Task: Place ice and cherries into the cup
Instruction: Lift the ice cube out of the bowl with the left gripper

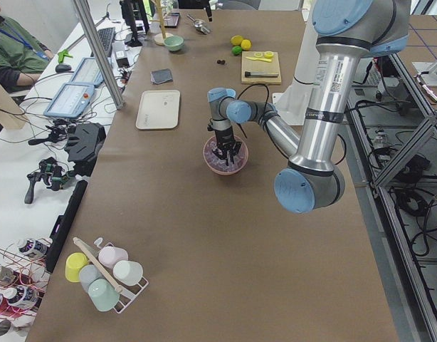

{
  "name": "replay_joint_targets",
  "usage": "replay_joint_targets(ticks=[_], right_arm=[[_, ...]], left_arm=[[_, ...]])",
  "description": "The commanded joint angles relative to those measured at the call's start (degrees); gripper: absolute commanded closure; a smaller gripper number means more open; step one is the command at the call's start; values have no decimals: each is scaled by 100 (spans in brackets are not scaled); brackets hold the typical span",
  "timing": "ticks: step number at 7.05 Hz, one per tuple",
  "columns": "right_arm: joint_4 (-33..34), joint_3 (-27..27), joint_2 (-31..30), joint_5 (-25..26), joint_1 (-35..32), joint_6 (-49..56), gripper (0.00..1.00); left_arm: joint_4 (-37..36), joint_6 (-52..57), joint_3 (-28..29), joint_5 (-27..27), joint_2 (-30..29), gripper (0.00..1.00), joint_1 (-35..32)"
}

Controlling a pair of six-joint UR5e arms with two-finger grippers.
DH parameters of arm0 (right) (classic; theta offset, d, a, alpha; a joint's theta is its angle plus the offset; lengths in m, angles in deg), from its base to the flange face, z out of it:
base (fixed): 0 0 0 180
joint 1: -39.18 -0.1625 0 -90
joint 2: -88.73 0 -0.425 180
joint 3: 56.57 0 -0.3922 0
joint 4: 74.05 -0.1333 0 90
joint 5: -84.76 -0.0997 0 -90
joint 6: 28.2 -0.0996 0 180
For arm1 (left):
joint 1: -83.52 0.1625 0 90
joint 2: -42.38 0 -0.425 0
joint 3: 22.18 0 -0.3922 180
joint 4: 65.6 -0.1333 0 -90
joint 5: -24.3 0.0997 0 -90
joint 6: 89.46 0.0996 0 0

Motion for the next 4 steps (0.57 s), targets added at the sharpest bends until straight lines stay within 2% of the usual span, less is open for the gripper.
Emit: replay_joint_targets(ticks=[1,3,4], right_arm=[[0,-21,0,-3,0,-92,0],[0,-21,9,-3,0,-92,0],[0,-21,9,-3,0,-92,0]], left_arm=[[-486,16,-32,-1,-336,91,-21],[-619,51,-102,-10,-381,93,-126],[-924,60,-103,-36,-625,93,-205]])
